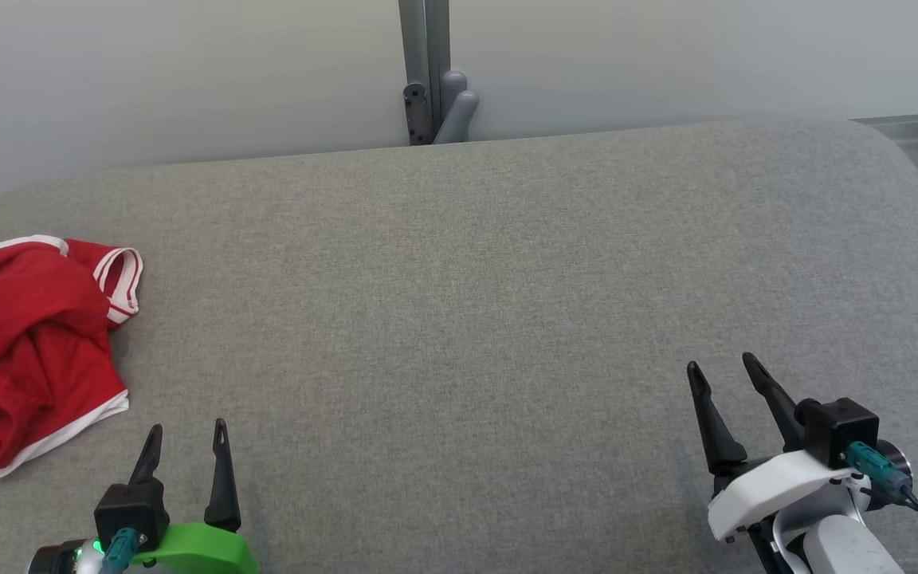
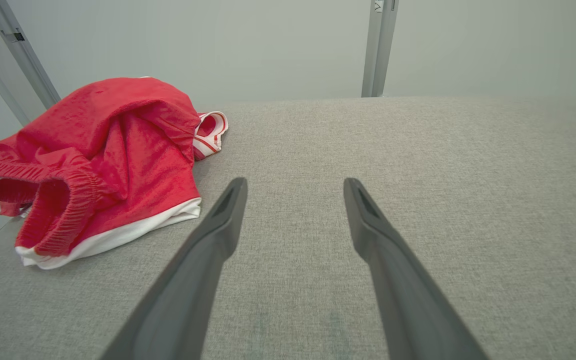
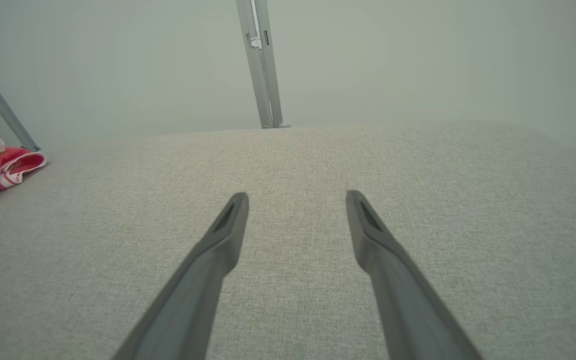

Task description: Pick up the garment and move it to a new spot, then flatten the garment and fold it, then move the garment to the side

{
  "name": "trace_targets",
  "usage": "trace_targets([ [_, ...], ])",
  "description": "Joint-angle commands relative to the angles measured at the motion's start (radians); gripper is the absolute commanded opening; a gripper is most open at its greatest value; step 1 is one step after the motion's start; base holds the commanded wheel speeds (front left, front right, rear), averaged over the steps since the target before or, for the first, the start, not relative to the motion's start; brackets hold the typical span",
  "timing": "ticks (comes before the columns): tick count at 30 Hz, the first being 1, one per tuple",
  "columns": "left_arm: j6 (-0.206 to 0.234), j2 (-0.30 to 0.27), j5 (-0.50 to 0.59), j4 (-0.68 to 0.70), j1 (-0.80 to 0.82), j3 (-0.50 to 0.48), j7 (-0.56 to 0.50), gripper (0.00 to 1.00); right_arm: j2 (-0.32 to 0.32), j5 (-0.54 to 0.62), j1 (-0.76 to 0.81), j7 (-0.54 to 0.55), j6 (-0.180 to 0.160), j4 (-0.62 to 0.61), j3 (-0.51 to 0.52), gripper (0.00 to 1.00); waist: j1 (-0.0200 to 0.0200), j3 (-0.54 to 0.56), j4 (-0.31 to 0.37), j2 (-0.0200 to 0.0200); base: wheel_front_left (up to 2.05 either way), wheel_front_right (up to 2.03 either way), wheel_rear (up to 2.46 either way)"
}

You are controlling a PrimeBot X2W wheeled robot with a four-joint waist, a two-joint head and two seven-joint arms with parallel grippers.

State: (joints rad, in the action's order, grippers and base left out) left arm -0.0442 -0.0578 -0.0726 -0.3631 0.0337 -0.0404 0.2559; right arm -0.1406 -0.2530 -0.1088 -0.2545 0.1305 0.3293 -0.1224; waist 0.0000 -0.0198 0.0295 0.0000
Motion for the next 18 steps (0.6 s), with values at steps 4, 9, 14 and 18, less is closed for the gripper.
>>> trace_targets([
  [4, -0.008, -0.001, 0.040, -0.003, -0.010, -0.004, 0.012, 1.00, -0.005, 0.040, -0.007, -0.013, 0.000, -0.002, -0.005, 1.00, 0.0000, -0.002, 0.001, 0.0000, 0.00, 0.00, 0.00],
  [9, -0.012, 0.002, 0.033, -0.003, -0.011, -0.008, 0.009, 1.00, -0.008, 0.039, -0.003, -0.012, 0.000, 0.000, 0.001, 1.00, 0.0000, -0.006, -0.004, 0.0000, 0.00, 0.00, 0.00],
  [14, -0.013, 0.003, 0.027, -0.002, -0.010, -0.012, 0.009, 1.00, -0.003, 0.043, -0.004, -0.012, 0.000, -0.004, 0.007, 1.00, 0.0000, -0.012, -0.021, 0.0000, 0.00, 0.00, 0.00],
  [18, 0.005, 0.005, 0.011, -0.006, 0.014, -0.021, 0.009, 1.00, -0.010, 0.041, -0.003, -0.011, 0.000, -0.012, -0.001, 1.00, 0.0000, -0.026, -0.081, 0.0000, 0.00, 0.00, 0.00],
])
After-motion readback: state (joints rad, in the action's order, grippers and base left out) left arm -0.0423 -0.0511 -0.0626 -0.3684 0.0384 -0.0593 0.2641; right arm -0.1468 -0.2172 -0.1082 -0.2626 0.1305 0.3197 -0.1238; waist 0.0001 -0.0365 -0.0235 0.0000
